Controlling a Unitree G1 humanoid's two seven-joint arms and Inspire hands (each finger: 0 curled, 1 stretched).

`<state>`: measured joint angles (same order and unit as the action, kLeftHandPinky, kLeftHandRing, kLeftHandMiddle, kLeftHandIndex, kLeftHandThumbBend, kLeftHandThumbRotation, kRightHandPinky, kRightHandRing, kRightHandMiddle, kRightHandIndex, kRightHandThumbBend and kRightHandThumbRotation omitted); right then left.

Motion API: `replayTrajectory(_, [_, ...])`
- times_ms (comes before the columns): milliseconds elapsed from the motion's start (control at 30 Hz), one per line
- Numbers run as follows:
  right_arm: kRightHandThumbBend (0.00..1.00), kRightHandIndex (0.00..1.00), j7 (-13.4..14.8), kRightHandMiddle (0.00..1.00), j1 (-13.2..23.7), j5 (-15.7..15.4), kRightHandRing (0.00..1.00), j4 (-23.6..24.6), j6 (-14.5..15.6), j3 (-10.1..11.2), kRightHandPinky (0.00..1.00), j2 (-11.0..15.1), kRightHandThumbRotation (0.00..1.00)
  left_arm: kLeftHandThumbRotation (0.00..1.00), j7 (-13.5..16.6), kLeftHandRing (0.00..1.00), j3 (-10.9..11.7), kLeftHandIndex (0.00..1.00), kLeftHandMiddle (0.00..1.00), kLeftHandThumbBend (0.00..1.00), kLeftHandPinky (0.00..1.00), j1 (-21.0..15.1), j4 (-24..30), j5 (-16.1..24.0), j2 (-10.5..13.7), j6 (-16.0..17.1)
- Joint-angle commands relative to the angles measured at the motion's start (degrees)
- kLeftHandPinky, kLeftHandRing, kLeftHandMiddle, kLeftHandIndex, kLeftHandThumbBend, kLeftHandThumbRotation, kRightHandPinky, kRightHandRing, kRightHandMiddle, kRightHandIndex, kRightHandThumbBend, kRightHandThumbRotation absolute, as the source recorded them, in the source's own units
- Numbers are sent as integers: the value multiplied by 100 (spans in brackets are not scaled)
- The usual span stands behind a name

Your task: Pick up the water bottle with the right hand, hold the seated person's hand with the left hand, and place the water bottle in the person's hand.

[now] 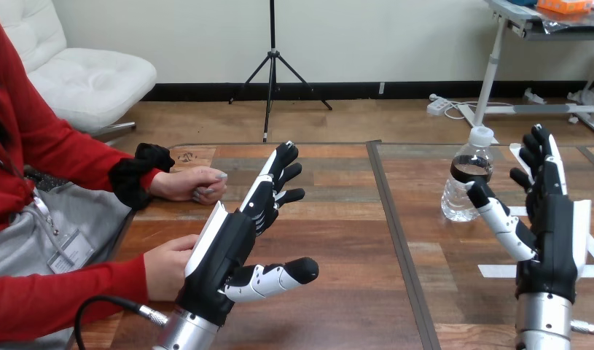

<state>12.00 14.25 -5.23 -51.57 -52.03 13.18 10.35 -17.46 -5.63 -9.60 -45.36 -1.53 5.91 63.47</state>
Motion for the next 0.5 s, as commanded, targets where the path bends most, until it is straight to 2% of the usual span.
replayTrajectory(0, [100, 97, -168, 94, 599, 192, 95, -286, 168, 19, 88, 162, 54, 68, 14, 95, 62, 99, 100, 100, 86, -245, 132, -30, -23, 137])
replayTrajectory(333, [100, 97, -116, 94, 913, 197, 96, -731, 548, 7, 89, 302, 56, 68, 75, 96, 69, 100, 100, 100, 86, -204, 202, 50, -15, 161])
replayTrajectory(467, [100, 98, -249, 95, 1047, 293, 97, -921, 652, 21, 90, 343, 56, 69, 71, 95, 61, 100, 100, 100, 86, -187, 223, 28, -24, 152])
